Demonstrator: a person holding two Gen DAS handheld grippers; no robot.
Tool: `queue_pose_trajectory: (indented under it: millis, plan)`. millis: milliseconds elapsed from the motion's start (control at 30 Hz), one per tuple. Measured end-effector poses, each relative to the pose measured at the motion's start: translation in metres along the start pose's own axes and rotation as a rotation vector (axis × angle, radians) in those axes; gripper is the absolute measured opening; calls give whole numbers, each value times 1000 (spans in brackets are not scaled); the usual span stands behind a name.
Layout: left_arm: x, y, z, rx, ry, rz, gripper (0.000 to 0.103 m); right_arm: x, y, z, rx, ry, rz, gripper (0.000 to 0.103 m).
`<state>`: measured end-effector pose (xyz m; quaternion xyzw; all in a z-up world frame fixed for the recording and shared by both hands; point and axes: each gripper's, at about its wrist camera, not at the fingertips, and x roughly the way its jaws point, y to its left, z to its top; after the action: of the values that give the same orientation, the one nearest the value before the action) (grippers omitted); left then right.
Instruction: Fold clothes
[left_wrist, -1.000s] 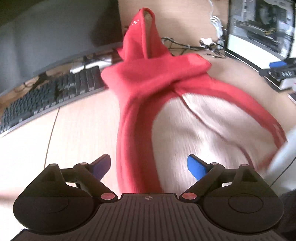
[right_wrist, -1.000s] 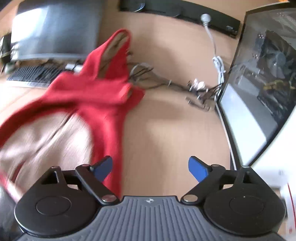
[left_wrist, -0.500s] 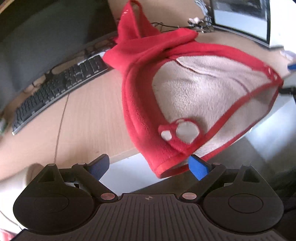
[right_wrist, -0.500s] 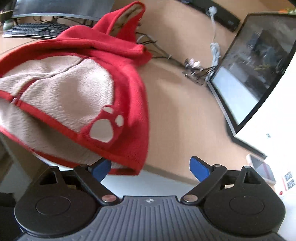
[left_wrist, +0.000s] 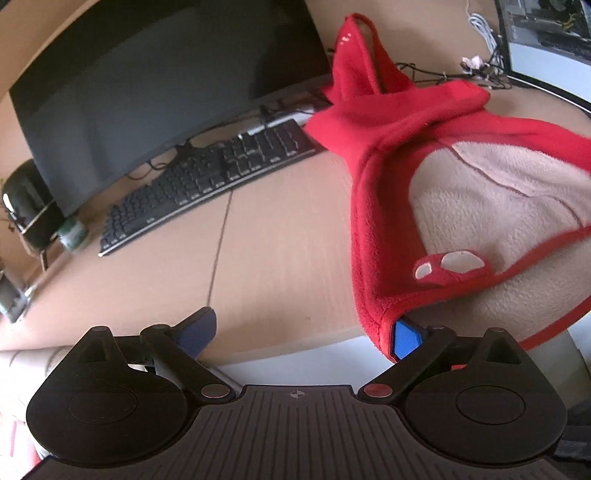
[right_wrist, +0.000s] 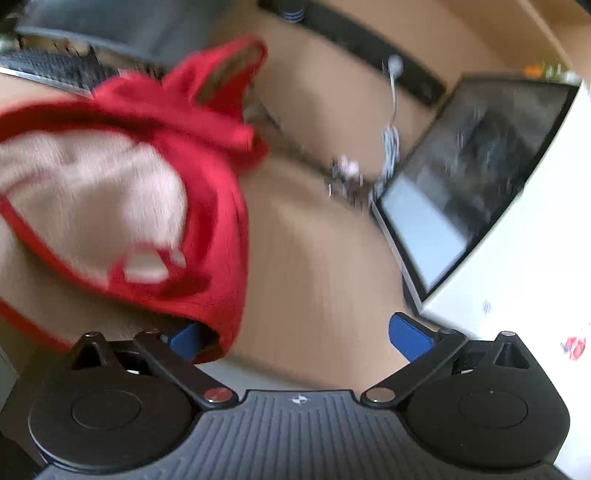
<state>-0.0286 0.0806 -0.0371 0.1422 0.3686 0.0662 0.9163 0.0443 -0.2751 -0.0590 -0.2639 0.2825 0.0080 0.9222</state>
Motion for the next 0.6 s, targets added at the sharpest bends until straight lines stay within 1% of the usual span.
queue_pose_trajectory:
  millis: [33,133,200,233,300,367,433,467,533,600]
  plan:
    - [1,3,-1,-14,4,-10,99,0,-5,-1,21,11,5,98]
    - [0,14,-1,-48,7,-36,99,-20,-27,4,42,-5,22,98]
    - [-5,19,1,-55,9,-56,99,-38,-49,8,47,-12,56,98]
    - [-8,20,2,-55,12,-67,99,-46,-62,10,64,1,87,98]
    - [-19,24,0,-53,22,-114,99,-54,-87,11,123,32,145,101]
    - [-26,31,-2,-88,49,-193,99,-55,-107,16,181,47,178,101]
    - [-32,38,-4,-130,81,-279,99,-53,-121,26,206,31,180,101]
    - [-33,42,-2,-155,84,-307,99,-50,-126,32,209,16,179,101]
    - [-31,51,8,-211,71,-341,99,-42,-132,49,200,-30,173,101]
    - [-29,62,27,-270,34,-346,99,-29,-137,69,181,-78,167,101]
